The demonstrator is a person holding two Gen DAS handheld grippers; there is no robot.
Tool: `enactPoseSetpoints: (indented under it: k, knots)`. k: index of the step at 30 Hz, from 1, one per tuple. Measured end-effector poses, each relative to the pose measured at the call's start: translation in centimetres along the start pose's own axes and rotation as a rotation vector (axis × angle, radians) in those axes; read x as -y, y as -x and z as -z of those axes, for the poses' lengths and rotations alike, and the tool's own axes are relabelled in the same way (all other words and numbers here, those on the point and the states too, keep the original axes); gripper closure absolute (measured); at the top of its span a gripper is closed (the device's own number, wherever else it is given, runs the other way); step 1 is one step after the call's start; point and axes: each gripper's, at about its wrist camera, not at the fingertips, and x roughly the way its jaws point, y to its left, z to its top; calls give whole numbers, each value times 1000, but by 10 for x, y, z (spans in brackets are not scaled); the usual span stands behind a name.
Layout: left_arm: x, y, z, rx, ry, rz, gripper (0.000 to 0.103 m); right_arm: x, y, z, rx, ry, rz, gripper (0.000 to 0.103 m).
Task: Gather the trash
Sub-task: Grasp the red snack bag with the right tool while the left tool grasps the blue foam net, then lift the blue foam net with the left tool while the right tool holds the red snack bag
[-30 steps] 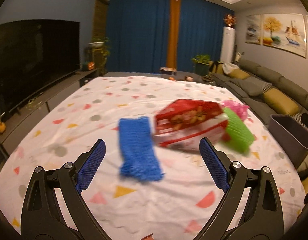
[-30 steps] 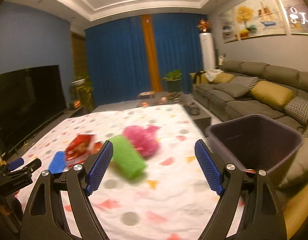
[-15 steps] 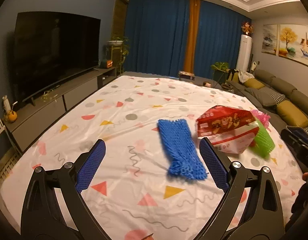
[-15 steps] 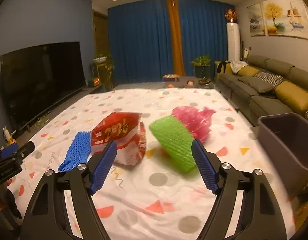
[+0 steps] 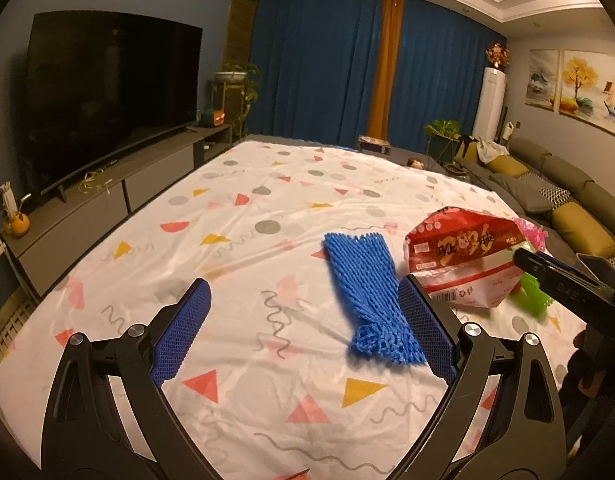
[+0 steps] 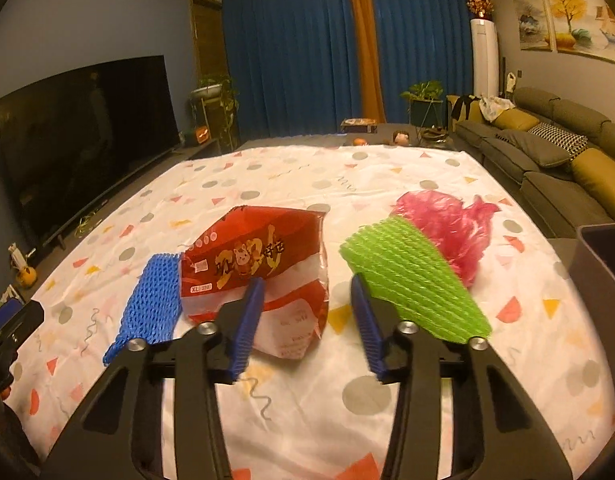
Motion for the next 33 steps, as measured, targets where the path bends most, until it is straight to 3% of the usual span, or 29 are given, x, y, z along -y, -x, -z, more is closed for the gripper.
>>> enactPoseSetpoints:
  k: [2,6,12,19,26,29,33]
  knots:
    - [2,-3,0,-10,0,15,10,-1,-7,-1,-12,0,-6,69]
    - [9,-10,2,-31,-5,45,10,-6,-11,1,-15,22,-30,90]
    - [20,-24,6,-95,-15,92,12,-21,4,2,48,83,-42,98]
    - [26,-53,9,-223,5,154,36,-18,37,-5,121,70,-46,98]
    - [31,-76,15,-335,6,186,51,-15,65,-3,162,74,-49,98]
    - [33,-79,16,-351,13,201,63,-13,72,-1,170,63,-51,98]
    - [36,-83,17,-365,15,203,89,-11,80,1,176,53,-53,98]
